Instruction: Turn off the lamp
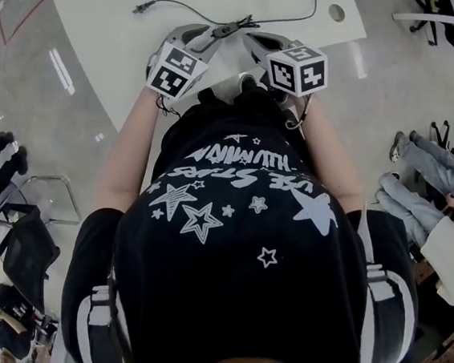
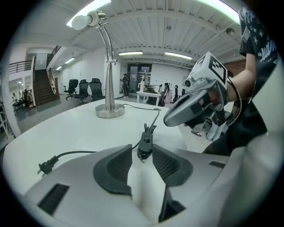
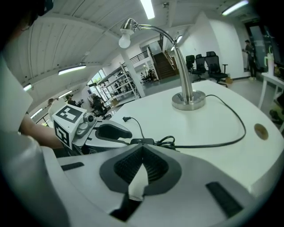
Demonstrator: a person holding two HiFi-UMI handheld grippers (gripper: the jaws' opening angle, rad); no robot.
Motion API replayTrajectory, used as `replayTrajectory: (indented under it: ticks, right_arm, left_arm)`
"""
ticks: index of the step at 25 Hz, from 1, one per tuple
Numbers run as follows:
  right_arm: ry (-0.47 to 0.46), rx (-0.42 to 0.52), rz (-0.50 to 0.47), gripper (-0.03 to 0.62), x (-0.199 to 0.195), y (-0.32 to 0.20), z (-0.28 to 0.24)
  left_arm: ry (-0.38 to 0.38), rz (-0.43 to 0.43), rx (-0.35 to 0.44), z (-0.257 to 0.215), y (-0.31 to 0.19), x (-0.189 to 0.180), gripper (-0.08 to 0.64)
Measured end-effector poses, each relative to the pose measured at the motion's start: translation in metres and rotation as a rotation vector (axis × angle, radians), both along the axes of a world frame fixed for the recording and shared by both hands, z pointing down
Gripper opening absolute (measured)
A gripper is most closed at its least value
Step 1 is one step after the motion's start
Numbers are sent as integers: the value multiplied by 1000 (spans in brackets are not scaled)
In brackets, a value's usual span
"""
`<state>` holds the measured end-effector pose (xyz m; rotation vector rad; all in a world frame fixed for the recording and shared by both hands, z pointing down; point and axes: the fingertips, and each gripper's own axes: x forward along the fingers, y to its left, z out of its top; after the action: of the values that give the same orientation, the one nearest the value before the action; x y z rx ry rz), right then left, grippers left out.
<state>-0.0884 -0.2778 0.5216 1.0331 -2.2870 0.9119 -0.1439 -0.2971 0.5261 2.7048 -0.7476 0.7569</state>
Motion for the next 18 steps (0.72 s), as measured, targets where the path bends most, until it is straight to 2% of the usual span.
replayTrajectory:
  ticks: [4,8,15,18]
  right_arm:
    - [8,12,8,5,14,-2,-4]
    - [28,41,-30,5,17,-6,-8]
    - [-3,41,-118,5,31,11,-12]
    - [-1,43,-161,5,51,19,-11]
  left_arm:
    - [57,-65,16,-18,-1,-2,145]
    - [107,-148,3,-33,-2,-7,170]
    - [125,-273,-24,-44,10,-2,170]
    - [126,-340,1,-54,19,6,170]
